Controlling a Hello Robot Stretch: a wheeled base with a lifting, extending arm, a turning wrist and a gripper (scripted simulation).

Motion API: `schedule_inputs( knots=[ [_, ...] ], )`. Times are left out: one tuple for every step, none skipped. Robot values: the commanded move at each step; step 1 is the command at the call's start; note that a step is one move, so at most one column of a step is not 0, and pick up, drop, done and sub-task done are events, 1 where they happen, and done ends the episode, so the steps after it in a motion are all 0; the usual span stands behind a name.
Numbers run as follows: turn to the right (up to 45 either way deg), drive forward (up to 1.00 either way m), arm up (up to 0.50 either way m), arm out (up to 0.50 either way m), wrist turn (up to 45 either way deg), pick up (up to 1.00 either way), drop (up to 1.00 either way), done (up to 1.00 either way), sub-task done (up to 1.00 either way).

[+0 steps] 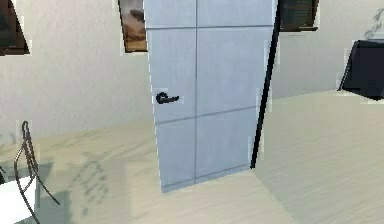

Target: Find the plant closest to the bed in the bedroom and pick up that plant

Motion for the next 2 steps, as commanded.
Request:
schedule_inputs(
  knots=[
    [0.0,0.05,0.00,0.00,0.0,0.00,0.00,0.00,0.00],
    [45.0,0.00,0.00,0.00,0.0,0.00,0.00,0.00,0.00]
  ],
)
